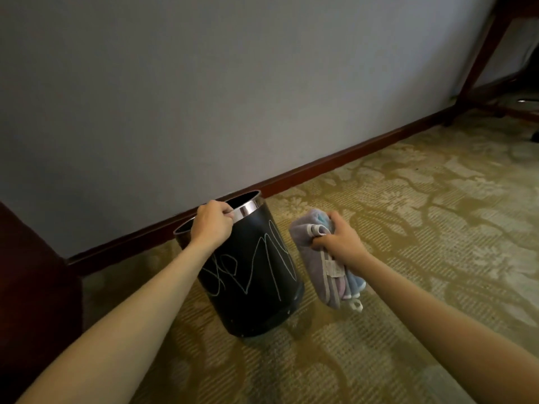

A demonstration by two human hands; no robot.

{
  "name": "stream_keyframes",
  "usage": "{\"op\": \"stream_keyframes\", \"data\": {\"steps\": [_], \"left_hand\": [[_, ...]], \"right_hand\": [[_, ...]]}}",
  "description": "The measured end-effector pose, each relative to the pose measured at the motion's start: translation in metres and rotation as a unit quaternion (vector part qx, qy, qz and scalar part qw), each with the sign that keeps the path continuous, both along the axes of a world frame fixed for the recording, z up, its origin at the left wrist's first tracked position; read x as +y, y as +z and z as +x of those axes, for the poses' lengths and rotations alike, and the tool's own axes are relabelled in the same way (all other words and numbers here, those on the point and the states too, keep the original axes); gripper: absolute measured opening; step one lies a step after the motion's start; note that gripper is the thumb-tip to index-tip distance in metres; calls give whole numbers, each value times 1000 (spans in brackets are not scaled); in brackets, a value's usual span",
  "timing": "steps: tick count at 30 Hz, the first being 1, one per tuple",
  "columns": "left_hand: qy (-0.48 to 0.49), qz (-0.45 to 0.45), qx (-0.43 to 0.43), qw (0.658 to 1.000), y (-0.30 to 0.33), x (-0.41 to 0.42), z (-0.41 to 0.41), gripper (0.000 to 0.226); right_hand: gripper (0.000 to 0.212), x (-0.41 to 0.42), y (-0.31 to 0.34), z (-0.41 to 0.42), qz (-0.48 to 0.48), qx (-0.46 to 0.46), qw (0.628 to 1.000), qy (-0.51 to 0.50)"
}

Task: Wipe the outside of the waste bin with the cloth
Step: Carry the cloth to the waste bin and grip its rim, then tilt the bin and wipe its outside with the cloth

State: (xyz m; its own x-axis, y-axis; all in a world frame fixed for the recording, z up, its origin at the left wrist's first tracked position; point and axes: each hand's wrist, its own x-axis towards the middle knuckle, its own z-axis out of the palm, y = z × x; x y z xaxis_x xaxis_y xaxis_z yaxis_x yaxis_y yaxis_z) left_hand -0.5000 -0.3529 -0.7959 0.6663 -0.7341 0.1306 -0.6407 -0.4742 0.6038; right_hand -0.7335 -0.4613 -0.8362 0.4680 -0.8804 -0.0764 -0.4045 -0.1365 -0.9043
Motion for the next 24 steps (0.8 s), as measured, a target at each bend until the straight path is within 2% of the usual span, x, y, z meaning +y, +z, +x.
{"op": "stream_keyframes", "data": {"steps": [3, 6, 9, 13, 18, 21, 24], "left_hand": [[52, -28, 19, 998, 1, -3, 0, 24], [69, -45, 24, 996, 2, -1, 6, 20], [84, -2, 6, 996, 3, 5, 24, 22], [93, 19, 12, 995, -2, 17, 54, 20], [110, -20, 96, 989, -14, 30, 85, 18], [121, -44, 93, 987, -22, 36, 94, 25], [120, -59, 80, 988, -26, 39, 99, 32]], "right_hand": [[38, -12, 2, 23, -39, 52, 997, 50], [42, -11, -12, 39, -34, 75, 996, 43], [50, -4, -33, 39, -29, 97, 995, 20], [44, -3, -43, 35, -24, 80, 996, 20], [45, 1, -12, 49, -54, 54, 994, 79], [47, 10, 9, 72, -75, 70, 984, 144], [50, 21, 20, 101, -75, 42, 983, 160]]}}
